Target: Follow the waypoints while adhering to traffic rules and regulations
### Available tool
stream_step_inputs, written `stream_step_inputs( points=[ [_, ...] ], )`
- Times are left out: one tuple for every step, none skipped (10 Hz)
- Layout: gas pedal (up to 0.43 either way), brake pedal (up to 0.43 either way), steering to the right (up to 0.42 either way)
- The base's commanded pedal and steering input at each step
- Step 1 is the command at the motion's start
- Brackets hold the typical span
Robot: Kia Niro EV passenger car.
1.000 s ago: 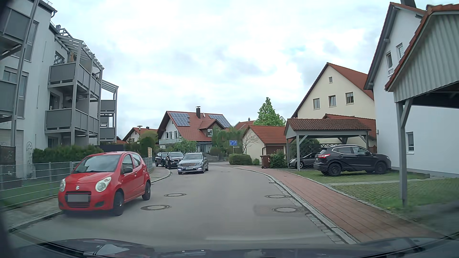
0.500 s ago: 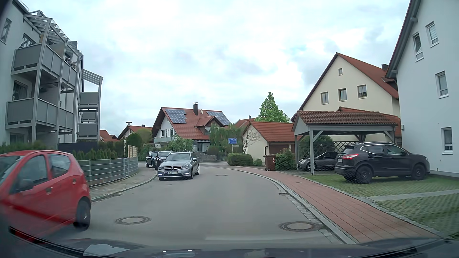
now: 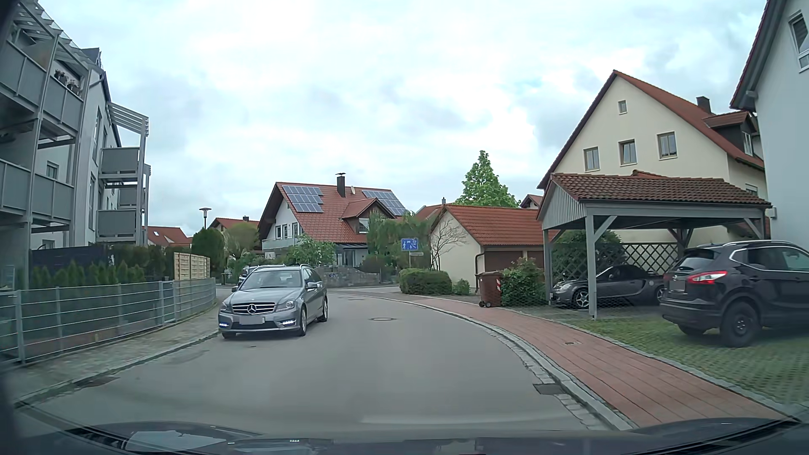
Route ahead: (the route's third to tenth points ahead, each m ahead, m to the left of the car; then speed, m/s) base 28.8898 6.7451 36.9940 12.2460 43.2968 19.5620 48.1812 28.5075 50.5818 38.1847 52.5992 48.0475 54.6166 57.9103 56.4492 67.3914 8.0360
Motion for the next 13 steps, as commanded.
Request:
stream_step_inputs(
  points=[
    [0.13,0.006,-0.016],
    [0.13,0.006,-0.017],
    [0.13,0.006,-0.017],
    [0.118,0.012,-0.02],
    [0.118,0.006,-0.03],
    [0.118,0.006,-0.042],
    [0.118,0.012,-0.051],
    [0.118,0.006,-0.059],
    [0.118,0.006,-0.069],
    [0.118,0.006,-0.076],
    [0.118,0.006,-0.082],
    [0.118,0.006,-0.086],
    [0.118,0.006,-0.088]
  ],
)
